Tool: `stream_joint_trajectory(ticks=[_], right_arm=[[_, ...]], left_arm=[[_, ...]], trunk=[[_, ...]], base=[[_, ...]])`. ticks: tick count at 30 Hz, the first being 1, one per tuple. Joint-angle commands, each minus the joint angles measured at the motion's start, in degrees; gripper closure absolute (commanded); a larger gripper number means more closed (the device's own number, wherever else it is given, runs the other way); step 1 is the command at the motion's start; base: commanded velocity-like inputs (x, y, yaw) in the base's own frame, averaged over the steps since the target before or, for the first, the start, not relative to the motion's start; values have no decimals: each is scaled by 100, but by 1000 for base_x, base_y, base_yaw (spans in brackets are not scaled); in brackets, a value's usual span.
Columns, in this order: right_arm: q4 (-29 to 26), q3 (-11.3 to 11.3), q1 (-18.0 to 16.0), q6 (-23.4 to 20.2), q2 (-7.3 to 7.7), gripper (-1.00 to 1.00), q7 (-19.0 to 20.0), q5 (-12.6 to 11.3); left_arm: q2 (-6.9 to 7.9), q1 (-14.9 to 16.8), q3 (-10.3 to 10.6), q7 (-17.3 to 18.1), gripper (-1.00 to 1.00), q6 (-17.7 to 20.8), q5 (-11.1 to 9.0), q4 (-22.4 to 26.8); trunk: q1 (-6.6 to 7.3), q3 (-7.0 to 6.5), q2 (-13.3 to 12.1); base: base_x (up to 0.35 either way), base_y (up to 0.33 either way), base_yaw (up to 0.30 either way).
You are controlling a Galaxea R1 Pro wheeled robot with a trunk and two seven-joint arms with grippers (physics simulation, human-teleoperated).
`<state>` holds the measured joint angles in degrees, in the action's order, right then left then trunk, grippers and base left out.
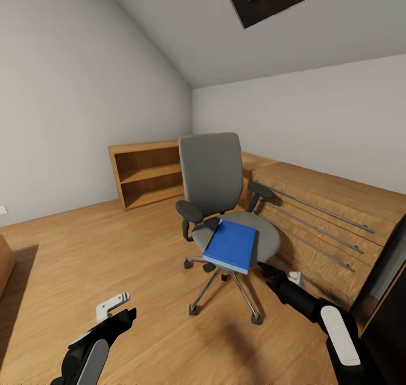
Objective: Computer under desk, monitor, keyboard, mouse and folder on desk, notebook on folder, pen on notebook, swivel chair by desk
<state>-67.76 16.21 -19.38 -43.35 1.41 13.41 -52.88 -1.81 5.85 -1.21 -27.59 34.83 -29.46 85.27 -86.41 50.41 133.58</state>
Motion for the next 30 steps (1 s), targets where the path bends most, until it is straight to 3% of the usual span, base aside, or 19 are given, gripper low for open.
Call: stream_joint_trajectory(ticks=[1,20,30], right_arm=[[5,15,-4,-33,1,-100,43,14],[33,176,-4,20,-9,-100,91,23],[34,166,-11,98,-61,-100,59,-1]], left_arm=[[-3,4,-4,-42,-100,15,-60,8],[-3,4,5,-44,-100,15,-60,8],[-5,4,6,-44,-100,15,-60,8]], trunk=[[-21,24,44],[-439,365,806],[-439,365,806]], base=[[0,0,0],[0,0,0],[0,0,0]])
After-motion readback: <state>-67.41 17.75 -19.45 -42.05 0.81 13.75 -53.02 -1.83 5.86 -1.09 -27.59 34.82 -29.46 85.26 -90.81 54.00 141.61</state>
